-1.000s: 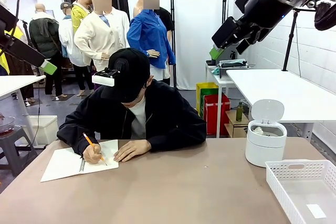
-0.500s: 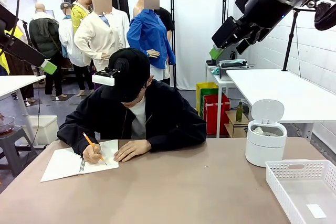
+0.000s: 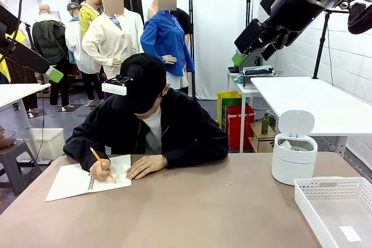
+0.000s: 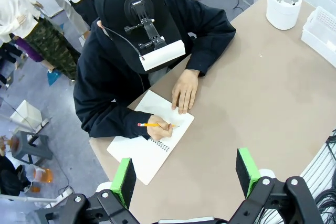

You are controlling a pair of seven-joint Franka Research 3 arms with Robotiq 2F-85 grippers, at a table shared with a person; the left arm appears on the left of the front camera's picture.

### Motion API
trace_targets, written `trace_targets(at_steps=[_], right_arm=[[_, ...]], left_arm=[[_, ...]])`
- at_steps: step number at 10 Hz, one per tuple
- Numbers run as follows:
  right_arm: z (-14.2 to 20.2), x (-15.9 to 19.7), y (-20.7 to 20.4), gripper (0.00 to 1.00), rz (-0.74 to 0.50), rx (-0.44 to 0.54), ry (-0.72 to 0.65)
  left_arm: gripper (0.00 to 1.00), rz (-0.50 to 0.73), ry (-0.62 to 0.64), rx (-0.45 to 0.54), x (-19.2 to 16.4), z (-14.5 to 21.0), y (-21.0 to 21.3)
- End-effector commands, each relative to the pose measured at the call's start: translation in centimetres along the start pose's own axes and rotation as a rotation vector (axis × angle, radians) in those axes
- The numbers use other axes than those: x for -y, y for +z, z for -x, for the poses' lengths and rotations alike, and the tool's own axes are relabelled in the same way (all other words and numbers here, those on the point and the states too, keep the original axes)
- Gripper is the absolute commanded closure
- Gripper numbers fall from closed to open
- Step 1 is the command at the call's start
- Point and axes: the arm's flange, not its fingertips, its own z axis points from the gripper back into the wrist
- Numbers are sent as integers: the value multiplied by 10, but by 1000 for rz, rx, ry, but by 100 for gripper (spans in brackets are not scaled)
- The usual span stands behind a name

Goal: Sort the paper based on its condition.
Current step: If a person hands you a paper, place it in the Organizing basket , and if it's crumpled, put it in the Trash can.

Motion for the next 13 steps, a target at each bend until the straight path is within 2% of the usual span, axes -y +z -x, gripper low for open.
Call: trace_targets(at_steps=[1,13], right_arm=[[0,0,0,0,1,-1,-3],[0,0,0,0,1,-1,-3]], left_arm=[[0,0,0,1,0,0,0],[0,0,0,1,0,0,0]])
